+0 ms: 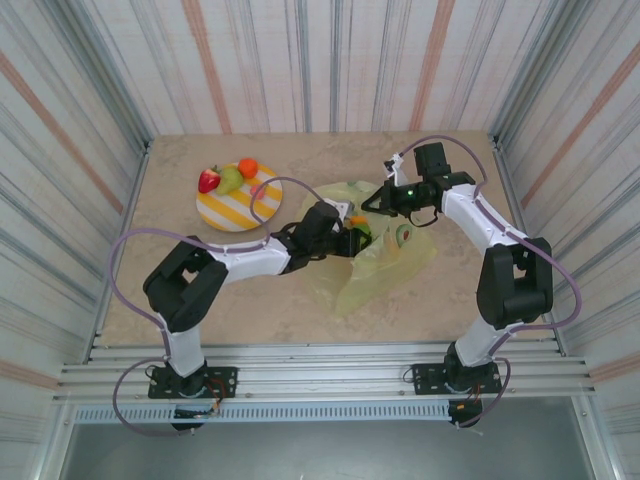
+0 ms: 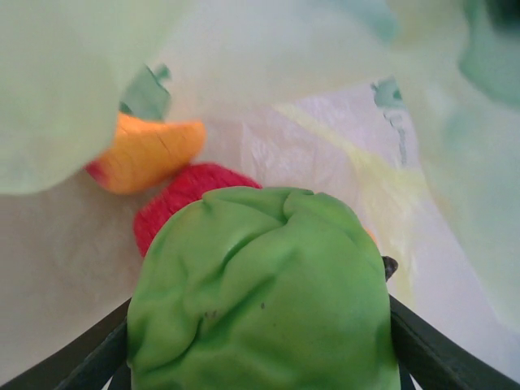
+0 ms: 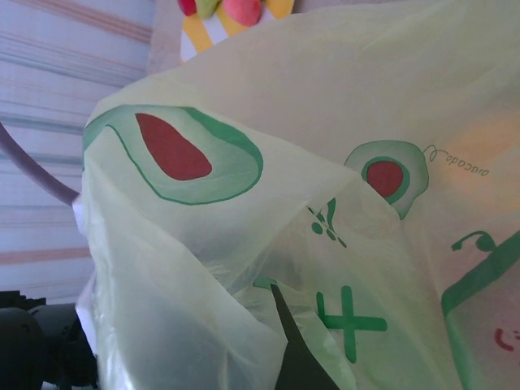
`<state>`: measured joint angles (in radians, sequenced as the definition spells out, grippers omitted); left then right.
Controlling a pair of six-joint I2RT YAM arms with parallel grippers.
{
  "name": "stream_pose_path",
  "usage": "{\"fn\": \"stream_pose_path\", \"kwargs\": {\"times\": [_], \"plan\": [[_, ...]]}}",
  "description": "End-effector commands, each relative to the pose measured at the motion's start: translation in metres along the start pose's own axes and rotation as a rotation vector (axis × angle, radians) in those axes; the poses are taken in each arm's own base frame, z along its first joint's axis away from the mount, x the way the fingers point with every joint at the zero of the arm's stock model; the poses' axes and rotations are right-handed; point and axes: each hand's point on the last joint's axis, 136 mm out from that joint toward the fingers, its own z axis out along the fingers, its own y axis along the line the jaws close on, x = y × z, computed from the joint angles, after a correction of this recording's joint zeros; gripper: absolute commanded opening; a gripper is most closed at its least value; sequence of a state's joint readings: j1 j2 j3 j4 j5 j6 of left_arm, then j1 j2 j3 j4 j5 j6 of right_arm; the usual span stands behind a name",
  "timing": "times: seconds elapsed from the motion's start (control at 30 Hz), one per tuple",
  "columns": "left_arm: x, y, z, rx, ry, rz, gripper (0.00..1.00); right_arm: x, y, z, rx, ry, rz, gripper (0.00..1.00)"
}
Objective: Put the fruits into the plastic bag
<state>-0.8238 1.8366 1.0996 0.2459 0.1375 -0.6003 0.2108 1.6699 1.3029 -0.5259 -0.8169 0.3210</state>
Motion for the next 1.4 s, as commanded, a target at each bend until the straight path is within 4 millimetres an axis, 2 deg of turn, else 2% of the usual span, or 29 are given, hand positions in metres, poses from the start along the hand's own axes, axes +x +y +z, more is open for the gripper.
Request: {"fn": "stream_pose_path", "kwargs": {"times": [0.0,0.1,0.27,0.43,0.67,0.87,1.1,1.37], "plan": [[-0.038,-0.004,-0.003,-0.018,-0.13,-0.015,0.6,0.008,0.006,-0.004,-0.025,0.027,-0.021,0.0],[-0.044,-0.006,0.007,-0.022,-0.142,-0.011,0.6,0.005,0.01,-0.006,-0.03,0.025,-0.03,0.0],[-0.035,0.002,0.027,-0.065,-0.126,-0.012,0.66,-0.001,0.014,-0.008,-0.034,0.009,-0.029,0.0],[-0.029,0.01,0.032,-0.092,-0.11,-0.001,0.72,-0.005,0.009,-0.011,-0.022,-0.003,-0.016,0.0],[-0.033,0.009,0.019,-0.118,-0.105,0.056,0.84,-0.008,0.004,-0.014,-0.014,-0.015,-0.005,0.0],[-0.033,0.006,0.001,-0.106,-0.093,0.087,0.95,-0.01,-0.009,-0.021,0.024,-0.027,0.006,0.0],[-0.03,0.005,-0.022,-0.09,-0.08,0.11,0.98,-0.01,-0.015,-0.025,0.044,-0.028,0.01,0.0],[-0.025,-0.004,-0.052,-0.051,-0.055,0.152,0.96,-0.011,-0.019,-0.025,0.049,-0.03,0.017,0.0]]}}
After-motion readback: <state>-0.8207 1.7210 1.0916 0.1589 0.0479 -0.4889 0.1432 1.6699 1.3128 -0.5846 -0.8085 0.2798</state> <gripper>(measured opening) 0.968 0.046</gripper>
